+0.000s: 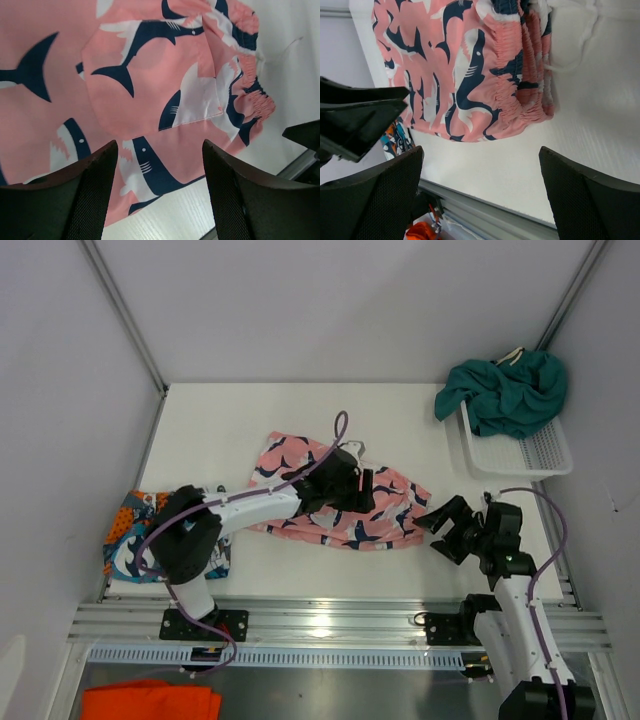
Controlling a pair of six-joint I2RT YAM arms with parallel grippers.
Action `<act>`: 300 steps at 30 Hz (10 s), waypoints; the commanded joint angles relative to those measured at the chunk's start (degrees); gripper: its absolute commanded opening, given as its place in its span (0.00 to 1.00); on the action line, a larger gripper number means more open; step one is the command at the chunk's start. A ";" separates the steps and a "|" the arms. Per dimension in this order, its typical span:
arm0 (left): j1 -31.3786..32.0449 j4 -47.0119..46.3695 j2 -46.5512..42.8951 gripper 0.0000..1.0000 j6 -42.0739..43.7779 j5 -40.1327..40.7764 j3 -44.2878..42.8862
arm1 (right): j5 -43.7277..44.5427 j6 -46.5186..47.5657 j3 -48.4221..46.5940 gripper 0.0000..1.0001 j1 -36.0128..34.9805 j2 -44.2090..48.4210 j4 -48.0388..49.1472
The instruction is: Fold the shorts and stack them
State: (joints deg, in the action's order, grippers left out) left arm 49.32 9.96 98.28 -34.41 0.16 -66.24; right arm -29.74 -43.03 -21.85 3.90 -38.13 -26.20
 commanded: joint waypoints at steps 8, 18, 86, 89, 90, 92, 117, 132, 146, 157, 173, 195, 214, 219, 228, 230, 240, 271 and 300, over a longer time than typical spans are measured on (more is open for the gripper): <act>7.63 1.11 11.75 0.70 1.98 3.79 -11.63 | -7.01 -12.26 9.63 0.99 1.20 -7.21 15.82; 8.86 5.33 16.15 0.68 2.07 7.21 -13.74 | -2.78 -14.89 11.56 0.99 2.07 -16.79 26.45; 19.50 -21.39 0.77 0.86 26.06 16.89 5.52 | 21.30 2.16 -17.61 0.00 -15.33 -29.63 5.36; 20.73 -22.17 2.61 0.87 28.69 17.06 4.54 | 20.77 1.45 -17.62 0.00 -15.68 -29.98 5.63; 20.90 -22.43 2.97 0.87 29.14 17.15 4.36 | 20.51 1.28 -17.70 0.00 -15.68 -30.07 5.54; 21.08 -22.44 4.37 0.88 29.93 17.68 4.01 | 19.37 1.10 -17.97 0.00 -15.77 -30.51 5.19; 21.79 -13.21 18.26 0.22 30.20 32.80 -8.73 | 12.16 0.84 -19.20 0.02 -15.68 -31.74 4.31; 20.29 -17.69 14.57 0.00 27.74 29.28 -3.55 | -3.31 -1.01 -14.19 0.66 -7.07 -34.90 14.06; 19.32 -20.33 11.94 0.00 26.42 27.43 -0.12 | -4.71 -4.87 -8.04 0.90 -5.48 -37.97 25.57; 19.32 -25.16 8.33 0.00 26.68 25.59 4.89 | -9.46 -12.60 -4.17 0.84 -4.52 -47.56 44.64; 19.41 -26.57 8.42 0.00 27.56 20.85 4.89 | -11.92 -15.35 -7.23 0.00 -6.54 -50.91 47.57; -4.23 -18.48 -7.61 0.45 7.70 5.92 11.59 | -6.48 19.38 -15.94 0.00 -1.88 -40.54 9.24; -7.57 -13.48 16.14 0.00 1.64 5.02 -4.33 | -2.26 21.67 -25.69 0.00 -2.84 -37.99 1.33; -7.57 -13.21 21.50 0.00 -1.27 5.29 -7.41 | -0.85 20.36 -30.44 0.00 -6.27 -35.44 -2.98; -6.78 -14.35 22.57 0.00 -3.55 7.04 -6.80 | 1.61 15.08 -41.60 0.00 -17.07 -35.35 -5.36; -6.69 -14.53 22.66 0.00 -3.73 6.87 -6.62 | 2.66 13.32 -42.92 0.00 -19.27 -35.96 -4.48; -11.69 -10.40 12.83 0.00 -7.07 -2.16 -4.87 | 5.92 11.38 -44.42 0.00 -23.24 -39.39 -2.46; -34.29 -1.52 -11.53 0.33 1.81 -1.48 21.68 | 0.21 22.55 -48.11 0.00 -13.83 -40.71 -10.19; -33.59 -7.32 -6.08 0.06 1.45 -4.91 23.96 | 21.91 15.43 -61.56 0.00 -30.79 -49.58 -15.91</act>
State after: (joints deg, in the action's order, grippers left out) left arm 15.42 1.83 93.43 -33.12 -4.25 -44.07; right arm -11.88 -25.30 -81.14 -25.82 -87.02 -41.95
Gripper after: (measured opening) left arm 0.063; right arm 0.055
